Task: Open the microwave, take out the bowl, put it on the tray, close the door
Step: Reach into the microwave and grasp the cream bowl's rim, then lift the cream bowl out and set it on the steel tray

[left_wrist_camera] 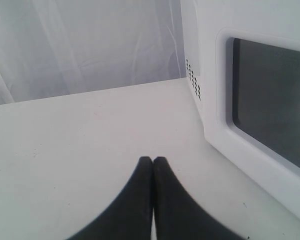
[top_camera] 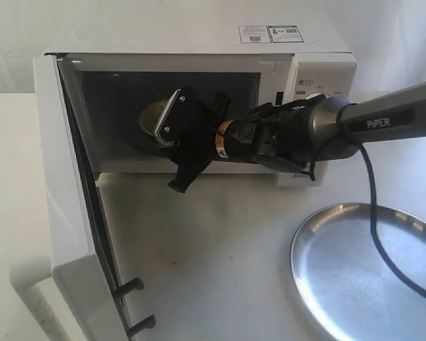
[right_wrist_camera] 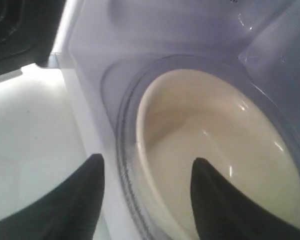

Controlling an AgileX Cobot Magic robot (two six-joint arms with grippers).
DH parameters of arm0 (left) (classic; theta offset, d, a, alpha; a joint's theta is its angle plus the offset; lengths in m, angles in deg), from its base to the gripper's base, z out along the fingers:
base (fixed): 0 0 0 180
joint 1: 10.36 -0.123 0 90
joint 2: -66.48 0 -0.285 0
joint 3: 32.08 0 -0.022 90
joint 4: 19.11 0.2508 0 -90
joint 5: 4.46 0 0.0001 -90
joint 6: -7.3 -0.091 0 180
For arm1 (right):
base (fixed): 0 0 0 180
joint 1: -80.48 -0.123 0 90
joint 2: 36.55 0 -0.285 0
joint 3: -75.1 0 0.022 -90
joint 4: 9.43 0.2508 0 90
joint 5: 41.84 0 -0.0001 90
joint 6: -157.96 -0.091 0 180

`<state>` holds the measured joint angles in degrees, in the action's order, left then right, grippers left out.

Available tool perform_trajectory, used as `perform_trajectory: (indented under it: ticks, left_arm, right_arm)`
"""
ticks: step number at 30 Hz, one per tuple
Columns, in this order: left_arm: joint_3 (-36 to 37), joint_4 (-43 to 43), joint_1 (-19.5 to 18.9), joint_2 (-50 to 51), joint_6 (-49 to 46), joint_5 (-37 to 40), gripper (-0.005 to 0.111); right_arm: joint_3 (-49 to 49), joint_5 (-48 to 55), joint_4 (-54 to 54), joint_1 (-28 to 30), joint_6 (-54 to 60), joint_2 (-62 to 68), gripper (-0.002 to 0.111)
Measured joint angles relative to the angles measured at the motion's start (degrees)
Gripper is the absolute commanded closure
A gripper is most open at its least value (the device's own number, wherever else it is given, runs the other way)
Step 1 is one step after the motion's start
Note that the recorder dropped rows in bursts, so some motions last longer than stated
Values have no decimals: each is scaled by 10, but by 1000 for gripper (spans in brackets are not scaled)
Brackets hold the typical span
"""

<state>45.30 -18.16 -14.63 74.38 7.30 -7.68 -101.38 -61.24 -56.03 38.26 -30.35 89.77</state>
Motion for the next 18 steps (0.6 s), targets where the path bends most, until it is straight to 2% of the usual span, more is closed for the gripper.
perform_trajectory:
  ticks: [5,7,9,11,18]
  left_arm:
    - [0,0,0,0,0,0,107]
    - [0,0,0,0,0,0,107]
    - [0,0,0,0,0,0,107]
    - [0,0,0,0,0,0,107]
    - [0,0,0,0,0,0,107]
  right_arm:
    - [-55,35,-2,-1,9,34,63]
    - [-80,60,-2,-1,11,50,68]
    - [-92,76,-2,-1,12,61,84]
    - [-98,85,-2,-1,10,65,109]
    - [-43,68,-1,-12,-57,11,108]
